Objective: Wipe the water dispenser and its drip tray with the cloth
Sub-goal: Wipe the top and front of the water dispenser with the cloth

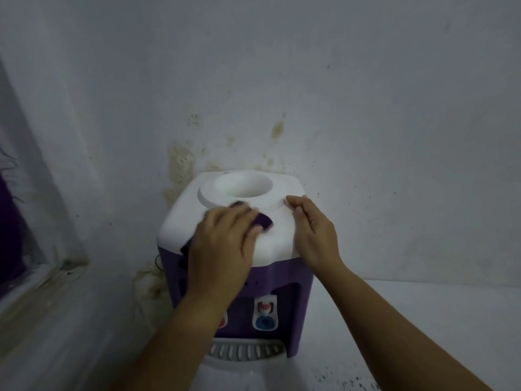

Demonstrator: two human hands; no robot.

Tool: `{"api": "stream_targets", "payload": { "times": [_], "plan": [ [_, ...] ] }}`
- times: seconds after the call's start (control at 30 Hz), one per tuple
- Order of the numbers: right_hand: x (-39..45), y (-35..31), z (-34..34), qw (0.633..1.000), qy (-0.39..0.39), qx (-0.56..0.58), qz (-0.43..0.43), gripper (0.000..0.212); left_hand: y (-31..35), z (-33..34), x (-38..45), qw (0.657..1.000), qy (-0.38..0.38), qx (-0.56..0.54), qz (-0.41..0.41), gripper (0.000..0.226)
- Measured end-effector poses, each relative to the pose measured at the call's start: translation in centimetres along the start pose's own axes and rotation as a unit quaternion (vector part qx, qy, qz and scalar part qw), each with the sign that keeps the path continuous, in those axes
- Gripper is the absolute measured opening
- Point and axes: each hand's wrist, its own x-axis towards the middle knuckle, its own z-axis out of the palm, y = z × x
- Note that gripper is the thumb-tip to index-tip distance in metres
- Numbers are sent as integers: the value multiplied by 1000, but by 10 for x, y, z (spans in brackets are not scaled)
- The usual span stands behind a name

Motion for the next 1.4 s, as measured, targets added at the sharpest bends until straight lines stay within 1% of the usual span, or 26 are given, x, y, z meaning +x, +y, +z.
{"api": "stream_targets", "payload": {
  "times": [0.07, 0.1, 0.13, 0.17, 0.23, 0.27, 0.3, 0.4, 0.43, 0.47, 0.5, 0.6, 0.63, 0.67, 0.73, 0.77, 0.8, 0.83, 0.9, 1.0, 1.07, 1.13, 1.2, 1.23, 1.33, 1.4],
  "plan": [
    [0, 2, 0, 1000, 13, 7, -5, 27, 9, 7, -24, 993, -11, 19, 115, 34],
    [0, 3, 0, 1000, 15, 8, -8, 27, 5, 7, -30, 987, -17, 26, 159, 35],
    [1, 4, 1, 1000, 14, 7, -9, 27, -2, 4, -28, 983, -22, 32, 179, 36],
    [1, 4, 1, 1000, 11, 4, -7, 27, -9, 1, -20, 986, -24, 30, 162, 36],
    [2, 5, 1, 1000, 3, -5, 1, 27, -17, -5, 4, 999, -20, -17, 38, 34],
    [2, 5, 2, 1000, 3, -9, 2, 28, -16, -7, 12, 999, -19, -40, -12, 33],
    [1, 5, 2, 1000, 6, -11, 0, 28, -8, -6, 14, 999, -22, -36, -18, 32],
    [0, 5, 3, 1000, 15, -15, -18, 29, 16, 3, -8, 994, -49, -1, 95, 34],
    [1, 6, 3, 1000, 13, -14, -21, 29, 16, 4, -13, 991, -58, 0, 120, 35],
    [1, 6, 2, 1000, 10, -13, -20, 29, 10, 2, -12, 990, -61, 0, 127, 35],
    [1, 6, 1, 1000, 7, -11, -16, 29, 3, -1, -7, 992, -56, -4, 110, 35],
    [0, 4, 0, 1000, 1, -14, -4, 28, -20, -12, 15, 998, -19, -46, -40, 32],
    [0, 3, 0, 1000, 2, -18, -2, 28, -20, -12, 17, 997, -15, -48, -60, 32],
    [0, 0, 1, 1000, 4, -22, 1, 28, -15, -11, 14, 998, -21, -39, -47, 32],
    [0, -7, 3, 999, 7, -45, 5, 27, -4, -8, 1, 998, -47, -20, 28, 34],
    [1, -12, 3, 997, 6, -73, 2, 27, -2, -6, -4, 997, -58, -19, 57, 35],
    [1, -17, 4, 994, 1, -111, -1, 28, -5, -7, -4, 995, -67, -23, 64, 36],
    [2, -23, 6, 989, -8, -147, -5, 30, -11, -9, 0, 996, -67, -32, 50, 36],
    [3, -36, 11, 979, -39, -197, -25, 33, -28, -14, 12, 997, -53, -57, -21, 35],
    [-1, -52, 25, 966, -99, -231, -57, 36, -48, -19, 23, 992, -22, -60, -111, 34],
    [-5, -54, 32, 961, -111, -246, -65, 37, -46, -19, 16, 992, -5, -45, -116, 34],
    [-8, -54, 34, 961, -96, -253, -62, 35, -41, -17, 0, 996, 1, -37, -75, 33],
    [-7, -57, 38, 956, -84, -272, -71, 33, -47, -20, -3, 998, -13, -38, -46, 33],
    [-6, -60, 42, 950, -87, -288, -82, 33, -54, -21, 5, 997, -19, -38, -57, 33],
    [-2, -69, 55, 942, -122, -296, -101, 37, -74, -25, 37, 986, -37, -74, -147, 32],
    [-2, -71, 60, 951, -108, -279, -83, 37, -74, -25, 40, 986, -44, -71, -146, 33]
  ]
}}
